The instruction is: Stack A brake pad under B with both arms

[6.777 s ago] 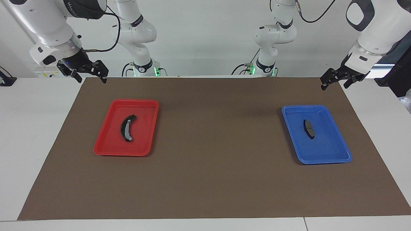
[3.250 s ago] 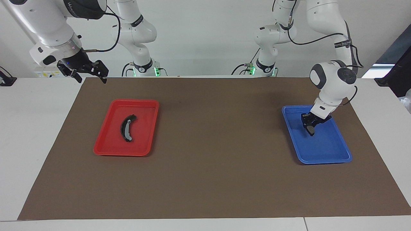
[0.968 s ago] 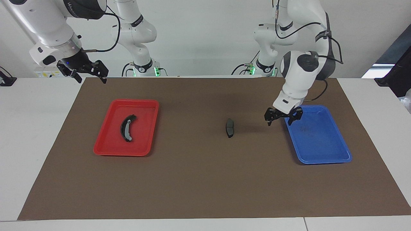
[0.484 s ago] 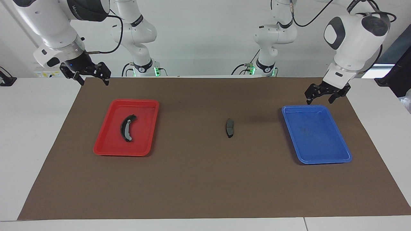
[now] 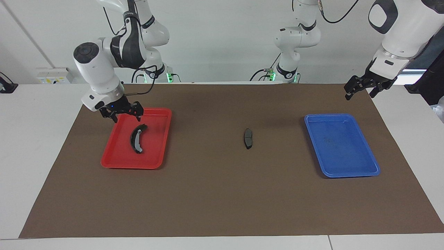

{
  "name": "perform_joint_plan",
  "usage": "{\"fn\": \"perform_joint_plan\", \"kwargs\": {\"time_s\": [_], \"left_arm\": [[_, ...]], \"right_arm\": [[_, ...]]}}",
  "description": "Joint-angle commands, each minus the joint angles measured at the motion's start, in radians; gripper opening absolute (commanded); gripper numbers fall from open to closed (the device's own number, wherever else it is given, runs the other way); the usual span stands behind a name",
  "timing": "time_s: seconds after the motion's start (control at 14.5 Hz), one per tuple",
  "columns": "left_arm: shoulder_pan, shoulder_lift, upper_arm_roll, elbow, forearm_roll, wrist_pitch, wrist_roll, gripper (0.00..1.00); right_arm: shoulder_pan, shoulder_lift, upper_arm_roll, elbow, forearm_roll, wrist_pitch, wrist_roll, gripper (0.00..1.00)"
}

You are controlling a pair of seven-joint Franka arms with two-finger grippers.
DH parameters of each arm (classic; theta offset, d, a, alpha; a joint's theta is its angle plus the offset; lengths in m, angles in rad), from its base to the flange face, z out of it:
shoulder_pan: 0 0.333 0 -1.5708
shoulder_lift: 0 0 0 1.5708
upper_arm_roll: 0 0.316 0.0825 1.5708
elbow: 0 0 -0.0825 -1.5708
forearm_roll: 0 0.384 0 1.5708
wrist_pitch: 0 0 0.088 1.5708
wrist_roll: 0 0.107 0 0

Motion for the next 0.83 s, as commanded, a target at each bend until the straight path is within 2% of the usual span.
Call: {"fn": "perform_joint_plan", "kwargs": {"time_s": [0.0,0.14,0.35,0.76], "left_arm": [[0.013,0.009,-0.004,0.002,-0.007,-0.018,0.035,1.0],[0.011,0.007,-0.004,-0.002,-0.007,-0.013,0.034,1.0],[0.007,0.007,-0.005,0.0,-0.007,-0.016,0.029,1.0],[0.01,0.007,-0.005,0.0,-0.007,-0.018,0.029,1.0]], "right_arm": [[-0.012,0.056,0.0,-0.071,0.023,0.157,-0.041,1.0],[-0.028,0.093,0.0,-0.105,0.023,0.238,-0.049,0.97],[-0.034,0.136,0.0,-0.105,0.023,0.241,-0.049,0.9],[-0.034,0.144,0.0,-0.127,0.023,0.241,-0.054,0.75]]}}
